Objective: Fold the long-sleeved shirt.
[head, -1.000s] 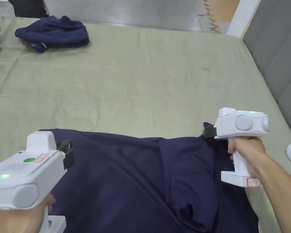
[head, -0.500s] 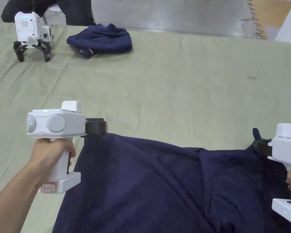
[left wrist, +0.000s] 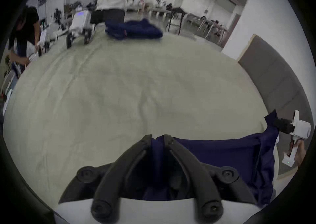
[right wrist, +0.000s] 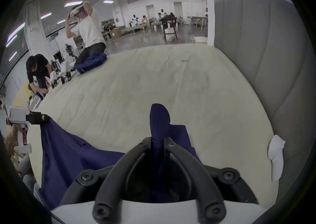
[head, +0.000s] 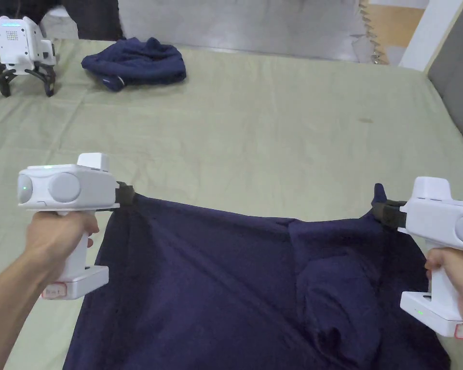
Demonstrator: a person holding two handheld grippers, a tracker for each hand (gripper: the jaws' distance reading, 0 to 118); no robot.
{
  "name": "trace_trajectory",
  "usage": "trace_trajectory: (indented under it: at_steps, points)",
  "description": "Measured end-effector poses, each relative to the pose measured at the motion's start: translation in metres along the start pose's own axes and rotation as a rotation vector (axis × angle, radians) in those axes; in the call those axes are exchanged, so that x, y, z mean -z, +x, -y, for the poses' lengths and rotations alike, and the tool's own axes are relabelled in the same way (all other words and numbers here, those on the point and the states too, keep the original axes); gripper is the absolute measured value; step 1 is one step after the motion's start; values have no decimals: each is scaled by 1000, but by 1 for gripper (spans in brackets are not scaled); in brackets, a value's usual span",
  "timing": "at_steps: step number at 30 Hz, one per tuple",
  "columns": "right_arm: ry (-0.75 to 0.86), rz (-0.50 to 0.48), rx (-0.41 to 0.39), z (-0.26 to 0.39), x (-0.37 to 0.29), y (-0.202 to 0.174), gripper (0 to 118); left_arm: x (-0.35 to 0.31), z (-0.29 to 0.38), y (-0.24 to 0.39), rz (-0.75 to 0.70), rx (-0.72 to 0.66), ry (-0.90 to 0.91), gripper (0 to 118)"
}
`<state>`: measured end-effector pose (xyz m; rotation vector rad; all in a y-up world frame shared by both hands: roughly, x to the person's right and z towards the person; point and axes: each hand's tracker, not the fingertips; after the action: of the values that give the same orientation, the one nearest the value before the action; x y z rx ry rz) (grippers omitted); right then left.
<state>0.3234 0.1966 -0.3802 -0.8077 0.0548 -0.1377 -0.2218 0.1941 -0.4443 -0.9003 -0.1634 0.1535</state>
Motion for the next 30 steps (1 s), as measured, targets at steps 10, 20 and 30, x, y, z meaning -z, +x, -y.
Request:
trace_trajectory:
  at_steps: [10, 20, 30]
  points:
    - [178, -23, -34, 44, -123, -7, 10, -130, 59, -1, 93, 23, 173, 18]
    - [71, -58, -69, 198, -214, -6, 10, -203, 201, -15, 108, 74, 55, 18]
    - [-255, 15, -36, 272, -164, 5, 11, -147, 290, -21, 12, 121, -222, 18]
